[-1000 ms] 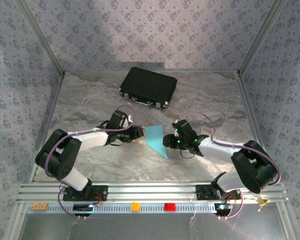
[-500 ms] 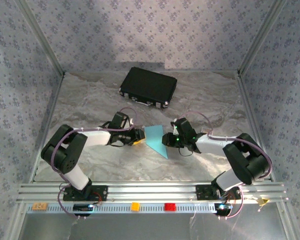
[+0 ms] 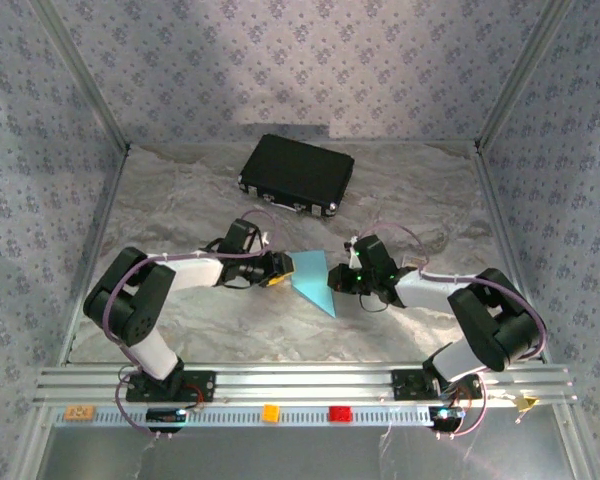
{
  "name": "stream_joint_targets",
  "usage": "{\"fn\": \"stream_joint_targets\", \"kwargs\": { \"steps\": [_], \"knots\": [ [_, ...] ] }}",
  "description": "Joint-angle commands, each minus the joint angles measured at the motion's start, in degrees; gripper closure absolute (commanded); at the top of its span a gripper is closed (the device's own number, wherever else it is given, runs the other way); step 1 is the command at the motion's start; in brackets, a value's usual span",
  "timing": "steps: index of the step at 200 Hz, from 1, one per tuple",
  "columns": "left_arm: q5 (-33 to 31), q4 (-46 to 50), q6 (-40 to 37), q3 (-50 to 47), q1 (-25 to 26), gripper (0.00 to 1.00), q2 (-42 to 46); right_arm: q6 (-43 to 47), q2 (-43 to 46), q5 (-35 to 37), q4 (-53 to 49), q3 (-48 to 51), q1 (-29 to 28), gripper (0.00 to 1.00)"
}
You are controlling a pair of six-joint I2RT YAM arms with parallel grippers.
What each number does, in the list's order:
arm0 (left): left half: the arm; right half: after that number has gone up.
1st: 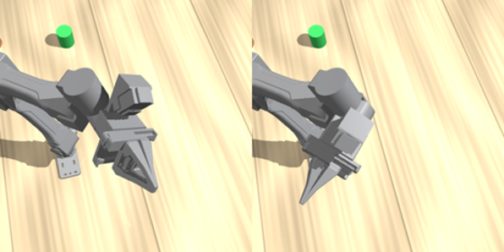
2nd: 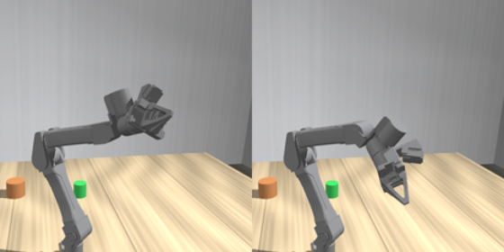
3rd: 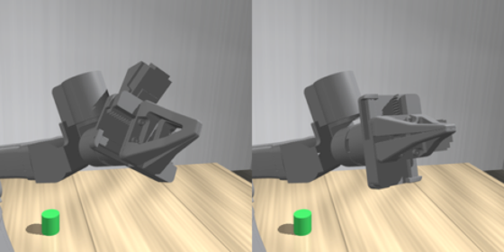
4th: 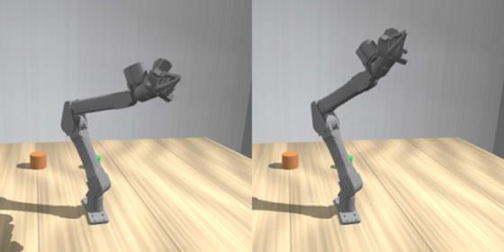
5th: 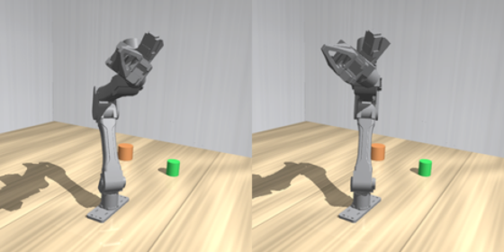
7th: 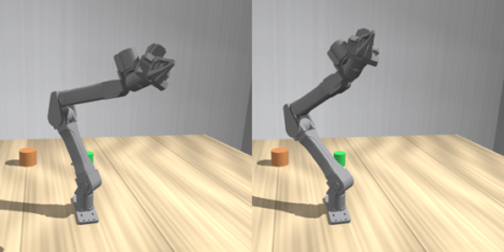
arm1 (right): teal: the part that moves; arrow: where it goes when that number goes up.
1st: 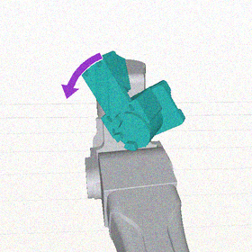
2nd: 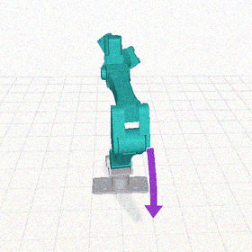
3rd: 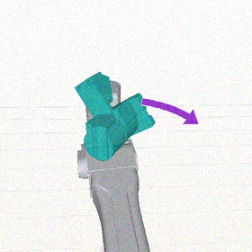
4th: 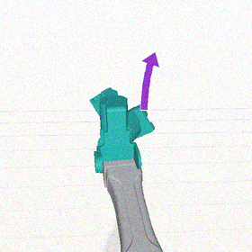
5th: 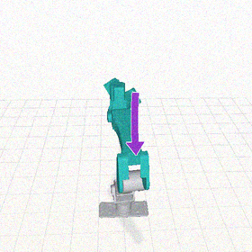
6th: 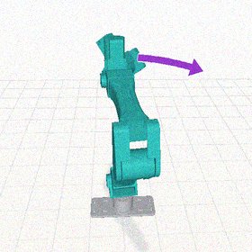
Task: Fold a paper plane with a square sheet of paper (pick it up from the middle)
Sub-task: Third fold the triangle at the center of the table, then fourth fold the wing at the center of the table.
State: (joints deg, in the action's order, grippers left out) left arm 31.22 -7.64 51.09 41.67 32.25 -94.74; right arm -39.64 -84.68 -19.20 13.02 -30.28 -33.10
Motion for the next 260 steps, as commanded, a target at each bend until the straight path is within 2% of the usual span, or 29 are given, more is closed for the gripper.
{"fn": "stream_joint_targets", "kwargs": {
  "steps": [1, 42, 98, 136, 187, 201, 219, 260],
  "knots": [
    [1.6, -0.1, 0.0, 1.5, -0.2, 0.50, -1.1, -0.2, 1.4, -1.6, 1.7, 0.9, 0.6, 0.90],
    [3.2, -1.1, 0.3, 2.4, -0.2, 0.44, -2.3, -0.8, 1.5, -2.1, 3.1, 1.8, 1.2, 0.90],
    [5.6, -3.1, 1.4, 4.2, 0.2, 0.45, -5.0, -1.3, 1.5, -2.3, 3.7, 2.3, 1.5, 0.90],
    [6.0, -4.1, 1.9, 5.4, 0.9, 0.52, -7.4, -1.2, 1.5, -2.1, 3.9, 2.7, 1.6, 0.89],
    [6.4, -7.8, 4.6, 5.1, 1.1, 0.70, -8.7, -1.3, 1.8, -1.9, 3.7, 2.8, 1.7, 0.88],
    [6.3, -8.0, 4.9, 5.0, 1.1, 0.78, -8.5, -1.3, 2.3, -1.3, 3.1, 2.8, 1.7, 0.85],
    [6.3, -8.5, 5.3, 4.8, 1.2, 0.87, -8.2, -1.0, 4.0, 0.4, 1.2, 2.8, 1.4, 0.75],
    [5.4, -8.9, 6.3, 4.3, 1.2, 0.92, -6.9, 0.9, 11.9, 8.3, -4.5, 3.9, 0.3, 0.48]
  ]
}}
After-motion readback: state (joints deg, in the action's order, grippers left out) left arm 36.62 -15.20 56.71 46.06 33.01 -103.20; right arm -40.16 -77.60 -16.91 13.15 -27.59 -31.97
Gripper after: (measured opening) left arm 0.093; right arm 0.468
